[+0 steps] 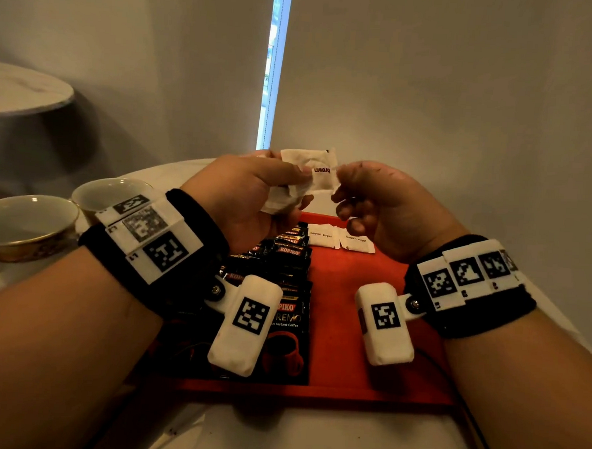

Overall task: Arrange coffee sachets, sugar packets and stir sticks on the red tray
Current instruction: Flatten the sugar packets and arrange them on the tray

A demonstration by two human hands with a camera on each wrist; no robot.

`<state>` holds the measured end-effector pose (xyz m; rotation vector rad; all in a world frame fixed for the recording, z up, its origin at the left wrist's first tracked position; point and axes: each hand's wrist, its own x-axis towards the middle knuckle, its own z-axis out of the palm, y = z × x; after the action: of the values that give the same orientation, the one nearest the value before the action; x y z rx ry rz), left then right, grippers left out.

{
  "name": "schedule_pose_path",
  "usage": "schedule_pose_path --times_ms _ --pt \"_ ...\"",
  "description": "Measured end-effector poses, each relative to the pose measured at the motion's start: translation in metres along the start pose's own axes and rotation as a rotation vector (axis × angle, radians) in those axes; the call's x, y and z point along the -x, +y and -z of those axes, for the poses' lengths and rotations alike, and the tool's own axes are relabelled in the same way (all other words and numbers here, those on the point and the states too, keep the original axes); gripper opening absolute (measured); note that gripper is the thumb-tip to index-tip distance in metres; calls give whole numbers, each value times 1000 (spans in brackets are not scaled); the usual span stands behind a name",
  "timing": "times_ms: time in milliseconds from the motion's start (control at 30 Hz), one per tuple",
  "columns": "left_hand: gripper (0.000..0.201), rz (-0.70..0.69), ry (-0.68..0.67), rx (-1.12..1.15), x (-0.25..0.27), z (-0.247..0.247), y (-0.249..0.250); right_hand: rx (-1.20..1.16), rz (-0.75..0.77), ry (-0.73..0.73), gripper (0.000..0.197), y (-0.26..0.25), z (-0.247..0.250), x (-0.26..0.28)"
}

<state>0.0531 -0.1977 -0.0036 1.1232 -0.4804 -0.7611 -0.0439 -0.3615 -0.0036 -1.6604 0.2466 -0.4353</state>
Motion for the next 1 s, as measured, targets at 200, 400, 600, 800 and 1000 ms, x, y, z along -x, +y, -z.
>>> schedule_pose_path --times_ms 200,400,600,800,1000 --pt "25 -16 -29 3 0 0 0 47 10 7 7 -1 -13 5" --pt "29 32 -34 71 -6 3 1 -176 42 59 5 -3 -13 2" --pt "17 64 -2 75 -6 4 1 -317 79 109 16 -4 -19 1" --pt "26 26 -117 -49 -4 5 -2 -184 76 36 15 -4 -30 8" --pt "20 5 -66 -14 -3 2 0 -259 81 44 14 -6 -32 10"
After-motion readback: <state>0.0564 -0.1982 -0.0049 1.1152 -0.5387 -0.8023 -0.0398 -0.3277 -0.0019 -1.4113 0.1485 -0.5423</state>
